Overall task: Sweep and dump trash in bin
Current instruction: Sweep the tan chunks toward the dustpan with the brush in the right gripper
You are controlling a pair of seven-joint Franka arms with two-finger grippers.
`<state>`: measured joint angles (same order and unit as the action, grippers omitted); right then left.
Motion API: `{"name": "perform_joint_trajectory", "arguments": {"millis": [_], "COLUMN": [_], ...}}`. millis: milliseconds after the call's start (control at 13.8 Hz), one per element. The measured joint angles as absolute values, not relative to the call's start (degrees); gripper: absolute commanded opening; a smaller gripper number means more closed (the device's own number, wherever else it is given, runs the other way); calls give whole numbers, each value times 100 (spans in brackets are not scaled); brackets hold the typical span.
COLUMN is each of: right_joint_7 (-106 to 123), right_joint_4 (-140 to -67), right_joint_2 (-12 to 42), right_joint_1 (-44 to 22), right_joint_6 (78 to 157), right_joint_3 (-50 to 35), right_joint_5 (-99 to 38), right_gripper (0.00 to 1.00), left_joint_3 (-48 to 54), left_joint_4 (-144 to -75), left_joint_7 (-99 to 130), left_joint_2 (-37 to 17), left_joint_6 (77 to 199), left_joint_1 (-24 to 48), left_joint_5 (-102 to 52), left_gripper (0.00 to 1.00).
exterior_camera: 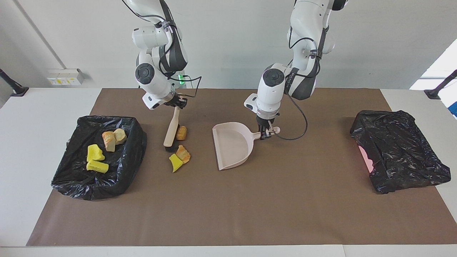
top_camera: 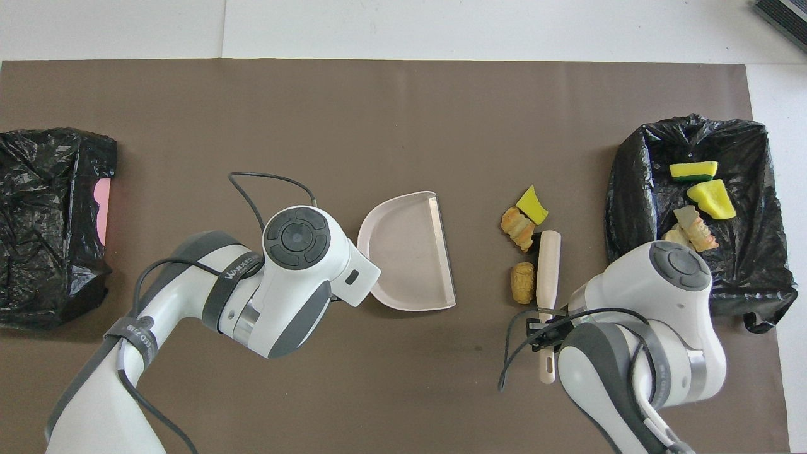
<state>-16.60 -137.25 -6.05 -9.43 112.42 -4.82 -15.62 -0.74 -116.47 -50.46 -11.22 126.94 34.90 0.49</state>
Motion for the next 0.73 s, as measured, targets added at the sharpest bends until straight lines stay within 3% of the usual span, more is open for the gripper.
{"name": "perform_joint_trajectory", "arguments": {"millis": [725], "right_joint_7": [-1955], "right_joint_4": [-12726], "right_joint_2": [458], "right_joint_1": [-1939], "right_joint_6": [12385], "right_joint_3": [-517], "right_joint_5": [-3581], "right_gripper": [0], "left_joint_3": [-32], "left_joint_4": [-11817], "left_joint_7": [-5065], "left_joint_2": [-931], "left_joint_6": [12449], "left_joint_1": [3612], "left_joint_5": [744], "left_gripper": [0]}}
